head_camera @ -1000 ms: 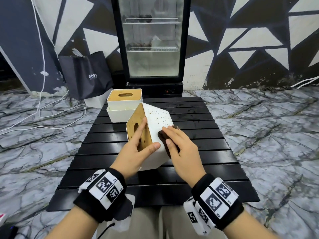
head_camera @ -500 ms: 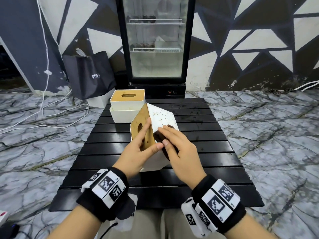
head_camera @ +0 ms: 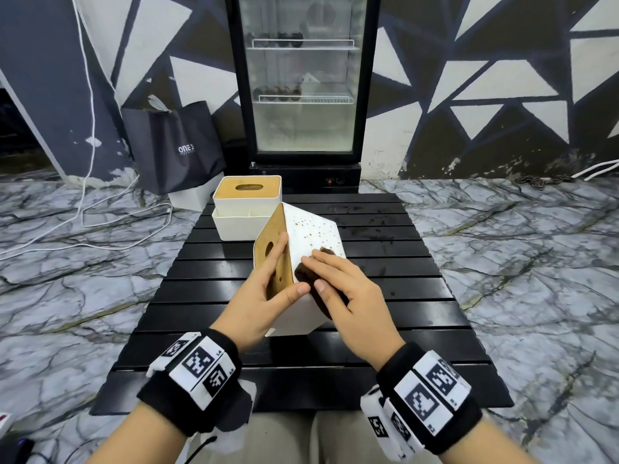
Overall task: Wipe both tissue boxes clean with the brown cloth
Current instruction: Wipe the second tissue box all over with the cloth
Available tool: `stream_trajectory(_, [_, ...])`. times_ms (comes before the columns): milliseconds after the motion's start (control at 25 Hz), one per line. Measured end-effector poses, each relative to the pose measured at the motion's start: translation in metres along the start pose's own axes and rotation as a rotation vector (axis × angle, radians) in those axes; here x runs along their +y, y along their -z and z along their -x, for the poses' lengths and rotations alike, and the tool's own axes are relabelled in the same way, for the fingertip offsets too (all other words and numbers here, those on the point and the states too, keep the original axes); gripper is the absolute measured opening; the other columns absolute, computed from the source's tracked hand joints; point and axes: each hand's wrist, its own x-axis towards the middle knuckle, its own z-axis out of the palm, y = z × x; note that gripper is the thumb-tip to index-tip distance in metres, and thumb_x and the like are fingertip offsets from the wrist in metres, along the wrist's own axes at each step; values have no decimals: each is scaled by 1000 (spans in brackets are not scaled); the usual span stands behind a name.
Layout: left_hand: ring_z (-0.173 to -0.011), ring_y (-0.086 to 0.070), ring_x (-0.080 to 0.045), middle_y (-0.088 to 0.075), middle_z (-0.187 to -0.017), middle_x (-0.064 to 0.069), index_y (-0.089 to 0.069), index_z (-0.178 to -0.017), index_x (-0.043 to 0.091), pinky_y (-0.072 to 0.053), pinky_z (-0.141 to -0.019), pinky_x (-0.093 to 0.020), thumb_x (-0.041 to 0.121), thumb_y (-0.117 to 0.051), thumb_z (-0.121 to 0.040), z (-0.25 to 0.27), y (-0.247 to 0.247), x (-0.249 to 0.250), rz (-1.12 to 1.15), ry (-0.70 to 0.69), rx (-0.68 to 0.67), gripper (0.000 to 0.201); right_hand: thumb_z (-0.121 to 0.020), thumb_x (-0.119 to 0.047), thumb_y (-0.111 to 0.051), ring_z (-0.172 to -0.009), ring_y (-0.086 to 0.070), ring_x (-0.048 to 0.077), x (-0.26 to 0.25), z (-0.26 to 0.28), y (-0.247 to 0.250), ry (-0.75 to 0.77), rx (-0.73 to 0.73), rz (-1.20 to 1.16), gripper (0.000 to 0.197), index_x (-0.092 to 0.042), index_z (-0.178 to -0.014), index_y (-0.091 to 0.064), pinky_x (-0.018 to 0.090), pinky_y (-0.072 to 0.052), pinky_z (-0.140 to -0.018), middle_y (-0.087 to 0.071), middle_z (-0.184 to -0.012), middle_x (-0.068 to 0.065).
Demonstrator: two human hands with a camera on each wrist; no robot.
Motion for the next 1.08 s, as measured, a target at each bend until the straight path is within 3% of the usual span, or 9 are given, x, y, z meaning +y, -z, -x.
stream_trajectory(80, [-136,-34,-3,-31,-151,12,-23,-137,58,-32,-114,-34,69,-68,-62,-3,2,-1,-17,-9,-5,89,-90,-23,-47,-127,-35,-5,2,4,1,9,2,-5,34,-34,-121,-53,8,-24,-105,-45,-126,-25])
stream_trajectory(200, [-125,-47,-1,-40,-146,5,-27,-131,56,-40,-103,-17,56,-69,-62,-6,2,2,37,-7,-21,81,-89,-23,-47,-125,-36,-6,3,2,0,5,15,-7,34,-33,-121,-55,8,-25,-104,-47,-125,-24])
stream_trajectory(240, [-122,-50,-2,-43,-144,5,-27,-131,56,-41,-101,-16,54,-67,-62,-7,2,3,35,-4,-22,79,-89,-22,-47,-125,-37,-5,3,-1,-1,3,19,-7,34,-32,-120,-56,8,-25,-104,-48,-125,-22])
stream_trajectory(360, [-118,-53,-9,-45,-142,0,-26,-133,59,-41,-103,-22,57,-66,-62,-7,3,2,-20,10,-26,81,-89,-22,-47,-123,-40,-2,2,-14,0,-1,11,-1,33,-29,-120,-58,8,-26,-104,-50,-125,-16])
stream_trajectory(600, [-114,-55,-9,-47,-139,-3,-27,-123,70,-43,-96,-19,61,-66,-60,-5,2,0,-34,27,21,74,-90,-23,-47,-125,-40,1,7,-14,4,-65,24,26,33,-29,-121,-57,7,-25,-104,-50,-126,-16])
stream_trajectory(800, [-130,-43,-16,-42,-144,0,-23,-132,61,-35,-111,-35,60,-64,-64,-4,-2,2,-73,2,-8,79,-88,-23,-45,-123,-40,-1,-2,-13,-4,-20,25,-25,35,-31,-121,-56,11,-29,-105,-50,-125,-17])
stream_trajectory(880, [-130,-42,-16,-40,-145,3,-22,-131,59,-34,-112,-32,60,-62,-63,-3,-3,4,-93,-7,-4,79,-89,-22,-46,-123,-41,0,-1,-20,-2,-24,19,-26,35,-31,-121,-55,10,-29,-104,-50,-125,-16])
stream_trajectory(1000, [-118,-50,-9,-41,-144,3,-24,-132,60,-39,-104,-21,60,-63,-61,-2,-2,4,-83,15,20,81,-89,-22,-46,-125,-40,1,2,-18,0,-46,39,-23,35,-28,-123,-55,12,-28,-106,-51,-129,-12])
stream_trajectory(1080, [-121,-50,-11,-43,-143,2,-24,-135,57,-39,-106,-26,60,-63,-62,-2,-2,3,-65,19,25,83,-89,-22,-46,-125,-38,-1,0,-9,-4,-38,41,-27,35,-29,-123,-55,12,-28,-106,-51,-129,-12])
